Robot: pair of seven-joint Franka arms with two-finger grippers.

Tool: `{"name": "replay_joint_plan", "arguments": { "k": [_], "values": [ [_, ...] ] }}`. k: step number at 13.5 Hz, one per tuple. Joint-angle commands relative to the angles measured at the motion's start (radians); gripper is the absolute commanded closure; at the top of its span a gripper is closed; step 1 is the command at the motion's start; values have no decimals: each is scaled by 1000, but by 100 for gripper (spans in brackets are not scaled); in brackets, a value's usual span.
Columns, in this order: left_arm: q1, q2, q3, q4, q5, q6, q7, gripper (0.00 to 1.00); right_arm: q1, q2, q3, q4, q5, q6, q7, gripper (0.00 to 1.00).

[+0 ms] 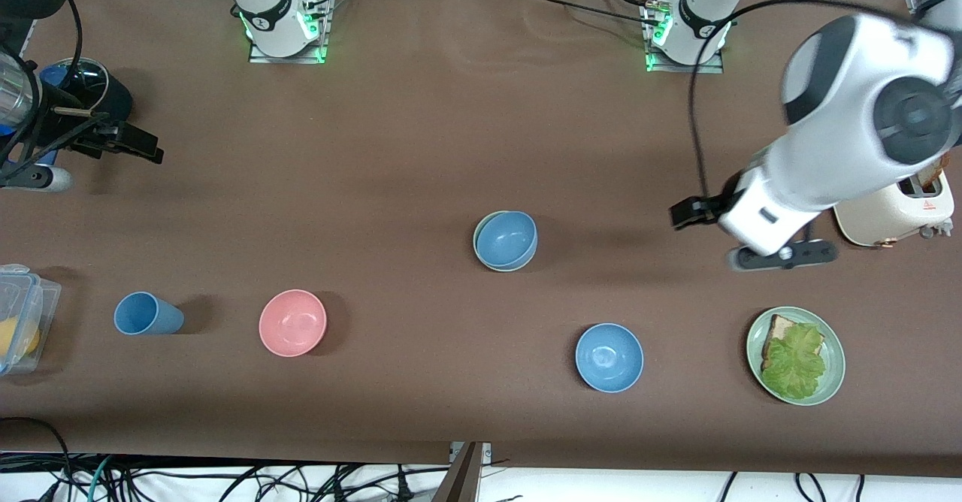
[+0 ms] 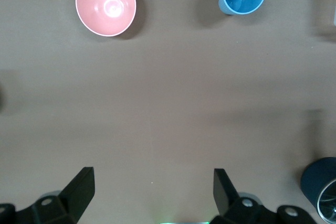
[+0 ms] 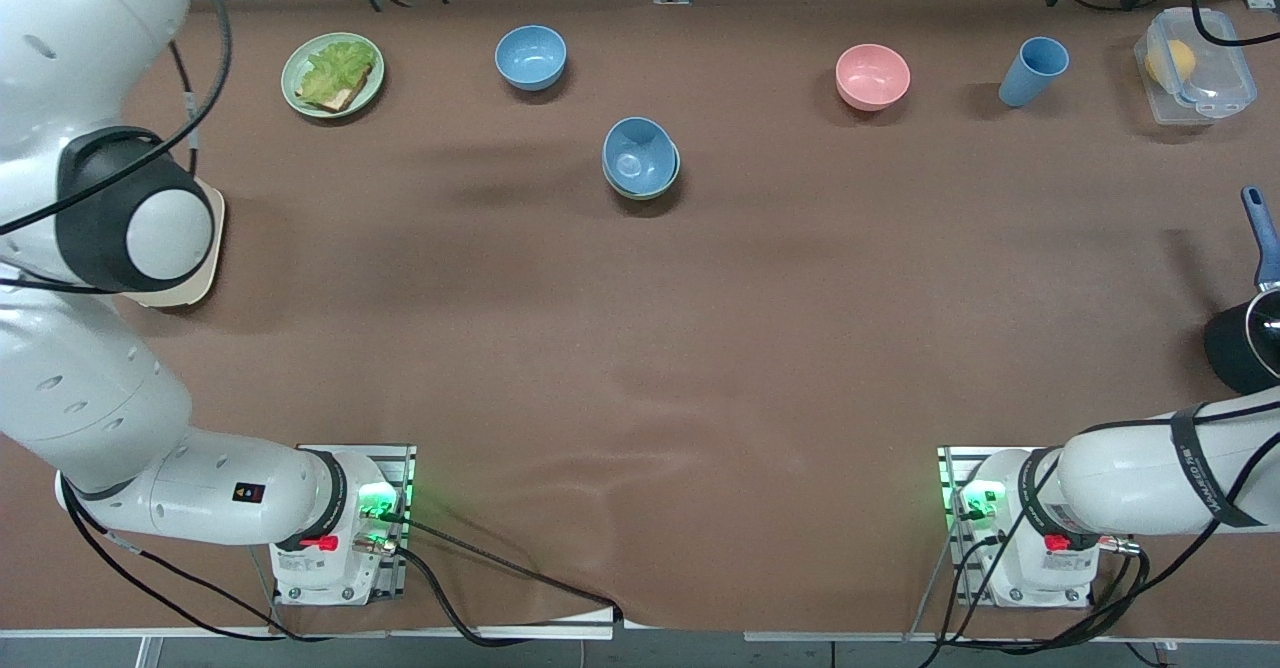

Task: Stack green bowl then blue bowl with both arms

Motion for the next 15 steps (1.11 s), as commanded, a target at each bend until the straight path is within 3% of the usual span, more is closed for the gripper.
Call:
{"name": "replay_joint_plan", "arguments": {
  "k": [1,3,5,6,10,15],
  "values": [
    [65,-87,9,-45,4,-64,123,0,-6,5,7,20,-1,-14,-1,0],
    [91,-171,16,-151,0,-49,228,0,-3,5,8,15,-6,-6,-13,0],
    [134,-312,18,-386,-51,76,238,0,3,4,15,15,-8,29,-18,0],
    [169,-351,13,-439,-59,106,238,0,7,2,24,15,-6,44,-29,0],
    [183,-298,15,-374,-39,72,235,0,7,2,27,7,3,119,-47,0],
    [176,-288,7,-360,10,64,238,0,7,1,27,6,0,121,-111,0]
  ]
}}
